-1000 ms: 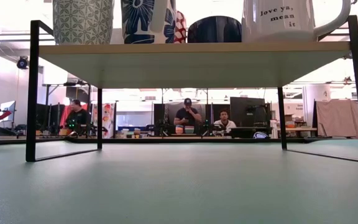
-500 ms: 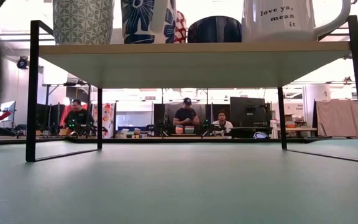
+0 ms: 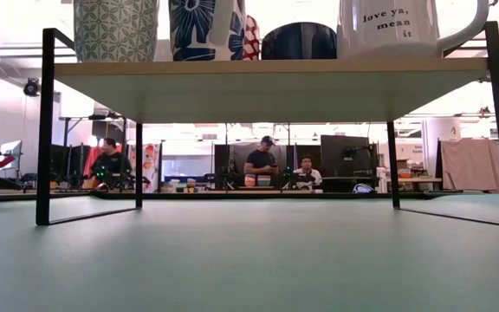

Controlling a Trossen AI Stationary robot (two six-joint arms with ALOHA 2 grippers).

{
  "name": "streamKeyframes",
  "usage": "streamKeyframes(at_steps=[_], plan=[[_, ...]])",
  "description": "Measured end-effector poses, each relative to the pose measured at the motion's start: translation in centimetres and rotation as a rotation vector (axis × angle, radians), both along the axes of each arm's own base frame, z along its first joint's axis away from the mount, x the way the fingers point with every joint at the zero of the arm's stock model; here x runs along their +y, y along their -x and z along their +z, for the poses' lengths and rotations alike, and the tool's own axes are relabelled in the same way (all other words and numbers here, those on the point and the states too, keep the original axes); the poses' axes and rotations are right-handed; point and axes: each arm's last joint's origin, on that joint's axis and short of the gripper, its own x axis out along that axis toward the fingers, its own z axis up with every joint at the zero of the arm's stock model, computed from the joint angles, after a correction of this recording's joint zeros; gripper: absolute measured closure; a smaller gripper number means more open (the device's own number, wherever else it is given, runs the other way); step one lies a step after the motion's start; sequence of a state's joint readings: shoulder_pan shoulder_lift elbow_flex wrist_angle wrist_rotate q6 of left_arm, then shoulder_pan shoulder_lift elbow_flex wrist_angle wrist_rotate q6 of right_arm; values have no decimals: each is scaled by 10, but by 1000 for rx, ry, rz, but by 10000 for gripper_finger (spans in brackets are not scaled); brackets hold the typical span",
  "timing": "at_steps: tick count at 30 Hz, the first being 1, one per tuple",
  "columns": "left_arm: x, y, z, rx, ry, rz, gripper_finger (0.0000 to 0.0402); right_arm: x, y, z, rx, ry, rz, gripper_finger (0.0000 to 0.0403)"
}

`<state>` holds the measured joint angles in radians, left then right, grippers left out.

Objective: Place coffee mugs
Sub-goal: Put the blue mug on the shelf

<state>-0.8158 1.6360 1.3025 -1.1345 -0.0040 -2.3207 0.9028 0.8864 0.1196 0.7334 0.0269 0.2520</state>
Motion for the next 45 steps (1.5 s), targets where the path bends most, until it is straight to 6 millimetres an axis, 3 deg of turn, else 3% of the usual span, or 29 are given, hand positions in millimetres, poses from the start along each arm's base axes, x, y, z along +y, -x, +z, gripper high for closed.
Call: streamKeyframes(at_steps=[15, 26, 34, 41, 45], plan=[[4, 4, -2, 54, -23, 14, 361, 0, 0, 0, 0, 0, 0, 335], [3, 5, -2, 63, -12, -21, 273, 0, 0, 0, 1, 0, 0, 335], [-5, 13, 19, 44, -26, -416, 260, 0, 0, 0, 0, 0, 1, 335], [-21, 14, 33, -149, -80, -770, 260, 0, 0, 0, 0, -1, 1, 335], [-24, 9, 31, -252, -164, -927, 260, 0, 0, 0, 0, 0, 0, 335]])
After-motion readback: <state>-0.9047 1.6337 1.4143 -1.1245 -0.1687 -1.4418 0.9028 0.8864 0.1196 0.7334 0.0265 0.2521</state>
